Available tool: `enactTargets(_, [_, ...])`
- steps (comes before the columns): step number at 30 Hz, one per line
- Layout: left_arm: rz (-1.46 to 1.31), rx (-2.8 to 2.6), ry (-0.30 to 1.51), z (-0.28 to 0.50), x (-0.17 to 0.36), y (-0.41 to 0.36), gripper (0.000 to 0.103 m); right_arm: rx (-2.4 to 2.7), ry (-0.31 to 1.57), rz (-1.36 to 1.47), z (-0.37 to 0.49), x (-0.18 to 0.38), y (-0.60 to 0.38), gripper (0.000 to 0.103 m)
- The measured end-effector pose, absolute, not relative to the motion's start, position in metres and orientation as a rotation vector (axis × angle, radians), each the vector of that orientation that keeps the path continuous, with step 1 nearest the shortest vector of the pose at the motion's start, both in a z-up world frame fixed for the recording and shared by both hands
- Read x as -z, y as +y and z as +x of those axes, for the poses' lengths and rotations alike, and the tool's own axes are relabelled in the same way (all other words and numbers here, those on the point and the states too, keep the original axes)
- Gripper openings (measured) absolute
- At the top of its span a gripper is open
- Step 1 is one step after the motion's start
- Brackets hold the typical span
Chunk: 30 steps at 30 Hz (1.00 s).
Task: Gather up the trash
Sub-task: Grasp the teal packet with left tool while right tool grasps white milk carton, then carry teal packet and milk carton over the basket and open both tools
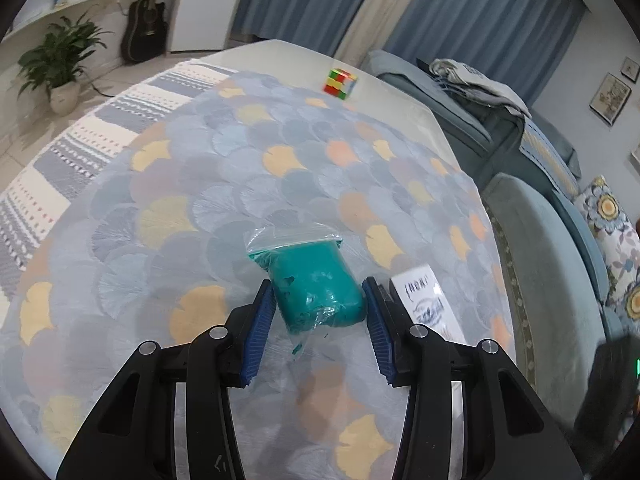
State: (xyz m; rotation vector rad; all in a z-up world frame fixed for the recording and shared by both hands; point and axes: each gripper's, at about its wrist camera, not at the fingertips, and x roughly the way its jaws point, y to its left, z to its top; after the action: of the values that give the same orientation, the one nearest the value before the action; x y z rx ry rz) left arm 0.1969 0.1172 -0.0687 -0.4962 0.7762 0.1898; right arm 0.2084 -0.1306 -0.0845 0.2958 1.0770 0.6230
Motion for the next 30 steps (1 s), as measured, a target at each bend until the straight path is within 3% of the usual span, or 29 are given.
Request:
enactTargets(8, [-0.536,-0.238,0.757,0.193,0.068,0.136,0.043,-0.465,0.955,0.122,0.194,0.064,-0.095,0.081])
enactTargets(10, [-0.537,-0.237,0.759,0.193,0.068,0.137,0.043,-0.430,0.926,0.061,0.200,0.066,-0.083,0.083])
enactTargets(22, [-0.516,-0.210,0.756,0.196,0.068,0.133,0.043,-0.430,0.871,-0.058,0.223,0.093,-0.053,0.083])
enactTargets(24, [-0.511,-0.199,0.760,0.196,0.069,0.130,0.043,-0.436,0.887,-0.056,0.224,0.094,-0.053,0.077])
enactTargets(26, [-0.496,-0.190,0.756,0.196,0.067,0.125,0.043,-0.446,0.910,-0.058,0.224,0.096,-0.052,0.053])
enactTargets(30, [-0.471,-0.155,0.724,0.191,0.057,0.114,0.043,-0.413,0.875,-0.023,0.209,0.086,-0.067,0.051])
